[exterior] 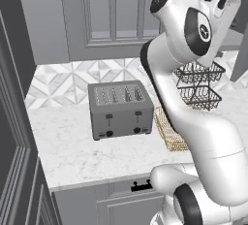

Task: Open the cabinet, pick up the bread from the cabinet and place it in the basket. Then move the basket to the dining counter.

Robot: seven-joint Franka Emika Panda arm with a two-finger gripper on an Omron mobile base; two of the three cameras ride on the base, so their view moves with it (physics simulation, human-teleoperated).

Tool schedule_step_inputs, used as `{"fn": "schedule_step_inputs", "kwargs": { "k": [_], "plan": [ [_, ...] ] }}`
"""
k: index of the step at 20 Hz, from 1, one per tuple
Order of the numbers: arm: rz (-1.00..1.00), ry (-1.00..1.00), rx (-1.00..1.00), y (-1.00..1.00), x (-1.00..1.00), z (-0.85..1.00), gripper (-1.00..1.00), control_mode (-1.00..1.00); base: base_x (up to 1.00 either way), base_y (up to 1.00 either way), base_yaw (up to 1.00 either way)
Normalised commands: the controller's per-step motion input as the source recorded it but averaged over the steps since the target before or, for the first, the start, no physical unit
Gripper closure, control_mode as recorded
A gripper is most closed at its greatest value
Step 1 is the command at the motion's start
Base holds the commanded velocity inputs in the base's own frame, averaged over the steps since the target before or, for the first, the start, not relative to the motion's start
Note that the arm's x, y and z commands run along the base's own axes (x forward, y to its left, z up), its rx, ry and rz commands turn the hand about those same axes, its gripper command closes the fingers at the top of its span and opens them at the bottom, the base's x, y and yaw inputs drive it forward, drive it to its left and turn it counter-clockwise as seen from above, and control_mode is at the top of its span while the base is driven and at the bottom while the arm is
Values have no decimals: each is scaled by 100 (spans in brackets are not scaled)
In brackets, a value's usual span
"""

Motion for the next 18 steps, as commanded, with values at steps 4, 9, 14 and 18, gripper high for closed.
{"fn": "schedule_step_inputs", "kwargs": {
  "k": [4,9,14,18],
  "plan": [
    [-33,35,-22,-87,0,-1,-100,-100,0,0,0],
    [-25,22,-18,-56,3,0,-100,-100,0,0,0],
    [-30,11,-7,-86,-3,0,-100,-100,0,0,0],
    [-28,-9,0,-88,-79,5,-100,-100,0,0,0]
  ]
}}
